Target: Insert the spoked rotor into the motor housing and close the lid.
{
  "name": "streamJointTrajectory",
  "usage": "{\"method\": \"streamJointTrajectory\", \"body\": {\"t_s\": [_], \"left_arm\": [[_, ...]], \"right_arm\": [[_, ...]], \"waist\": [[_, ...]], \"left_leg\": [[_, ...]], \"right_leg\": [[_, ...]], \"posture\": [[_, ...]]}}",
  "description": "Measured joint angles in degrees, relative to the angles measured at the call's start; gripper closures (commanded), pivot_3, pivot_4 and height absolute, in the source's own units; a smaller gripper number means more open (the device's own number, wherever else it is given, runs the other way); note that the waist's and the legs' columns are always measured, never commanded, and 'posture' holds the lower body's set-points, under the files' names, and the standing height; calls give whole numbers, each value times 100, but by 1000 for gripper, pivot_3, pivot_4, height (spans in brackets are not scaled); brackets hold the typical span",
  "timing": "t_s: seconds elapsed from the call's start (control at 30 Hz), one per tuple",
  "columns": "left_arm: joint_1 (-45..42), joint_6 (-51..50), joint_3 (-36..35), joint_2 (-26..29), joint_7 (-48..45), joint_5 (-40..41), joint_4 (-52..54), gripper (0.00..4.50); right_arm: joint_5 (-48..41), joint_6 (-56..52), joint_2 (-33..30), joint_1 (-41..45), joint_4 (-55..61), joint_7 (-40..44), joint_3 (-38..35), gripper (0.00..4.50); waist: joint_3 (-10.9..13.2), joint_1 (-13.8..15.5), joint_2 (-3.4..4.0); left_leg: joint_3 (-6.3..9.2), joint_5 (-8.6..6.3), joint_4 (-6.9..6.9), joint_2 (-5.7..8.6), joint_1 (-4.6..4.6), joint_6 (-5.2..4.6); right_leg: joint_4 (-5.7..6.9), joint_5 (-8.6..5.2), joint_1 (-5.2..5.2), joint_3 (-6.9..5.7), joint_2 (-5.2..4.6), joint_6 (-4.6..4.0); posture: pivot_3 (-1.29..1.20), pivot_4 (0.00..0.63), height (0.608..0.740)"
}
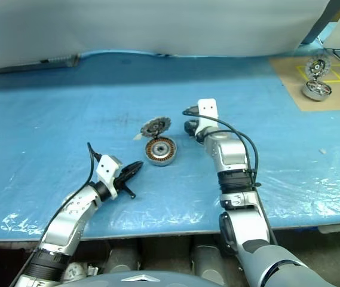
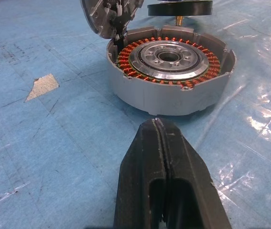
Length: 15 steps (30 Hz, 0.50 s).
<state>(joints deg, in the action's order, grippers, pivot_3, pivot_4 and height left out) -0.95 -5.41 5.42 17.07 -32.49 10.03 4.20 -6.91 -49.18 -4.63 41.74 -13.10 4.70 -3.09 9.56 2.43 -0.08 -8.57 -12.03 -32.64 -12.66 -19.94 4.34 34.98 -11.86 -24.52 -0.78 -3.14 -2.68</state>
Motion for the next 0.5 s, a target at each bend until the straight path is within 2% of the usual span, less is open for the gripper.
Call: {"method": "streamJointTrajectory", "body": {"t_s": [0.5], "left_arm": [[1,0,4,5,-2,0,0,4500]], "right_arm": [[-41,152,12,-186,478,69,55,1171]], "waist": [[0,-4,0]], "left_leg": [[0,0,1,0,-2,0]], "right_leg": [[0,0,-4,0,0,1]], "posture": [[0,150,740]]}}
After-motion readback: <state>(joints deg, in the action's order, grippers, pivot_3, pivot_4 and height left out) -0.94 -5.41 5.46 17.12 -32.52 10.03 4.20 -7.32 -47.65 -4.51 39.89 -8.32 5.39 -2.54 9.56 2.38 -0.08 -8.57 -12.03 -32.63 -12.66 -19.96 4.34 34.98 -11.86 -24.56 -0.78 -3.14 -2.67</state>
